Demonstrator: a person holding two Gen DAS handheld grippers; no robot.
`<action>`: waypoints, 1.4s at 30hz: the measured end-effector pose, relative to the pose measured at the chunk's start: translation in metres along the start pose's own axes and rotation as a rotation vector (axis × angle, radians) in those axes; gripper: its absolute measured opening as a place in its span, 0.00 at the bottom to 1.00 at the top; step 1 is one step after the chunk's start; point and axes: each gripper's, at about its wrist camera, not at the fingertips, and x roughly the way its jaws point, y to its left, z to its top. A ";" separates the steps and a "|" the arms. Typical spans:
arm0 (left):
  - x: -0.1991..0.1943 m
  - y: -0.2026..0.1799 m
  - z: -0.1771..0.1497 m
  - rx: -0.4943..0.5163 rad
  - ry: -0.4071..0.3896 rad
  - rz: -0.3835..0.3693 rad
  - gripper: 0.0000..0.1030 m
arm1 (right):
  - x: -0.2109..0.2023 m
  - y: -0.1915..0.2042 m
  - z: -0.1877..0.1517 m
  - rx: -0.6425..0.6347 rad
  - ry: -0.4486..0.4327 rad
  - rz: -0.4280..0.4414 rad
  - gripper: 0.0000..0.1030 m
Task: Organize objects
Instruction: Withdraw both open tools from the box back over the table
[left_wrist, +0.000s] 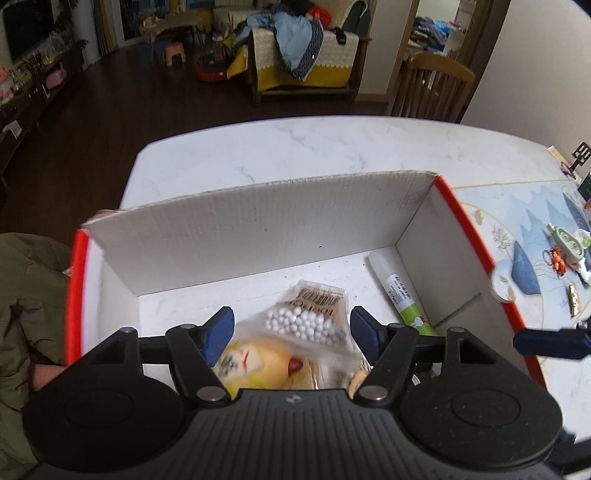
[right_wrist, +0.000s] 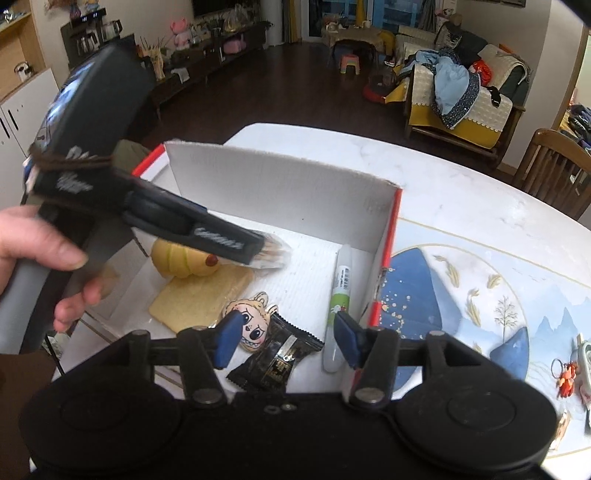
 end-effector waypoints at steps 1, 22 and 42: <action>-0.006 0.000 -0.003 0.003 -0.011 0.003 0.67 | -0.004 -0.001 0.000 0.002 -0.006 0.007 0.55; -0.107 -0.043 -0.063 -0.046 -0.160 0.039 0.78 | -0.083 -0.029 -0.032 -0.041 -0.146 0.137 0.83; -0.096 -0.177 -0.080 -0.025 -0.156 -0.071 0.97 | -0.119 -0.145 -0.103 0.034 -0.175 0.085 1.00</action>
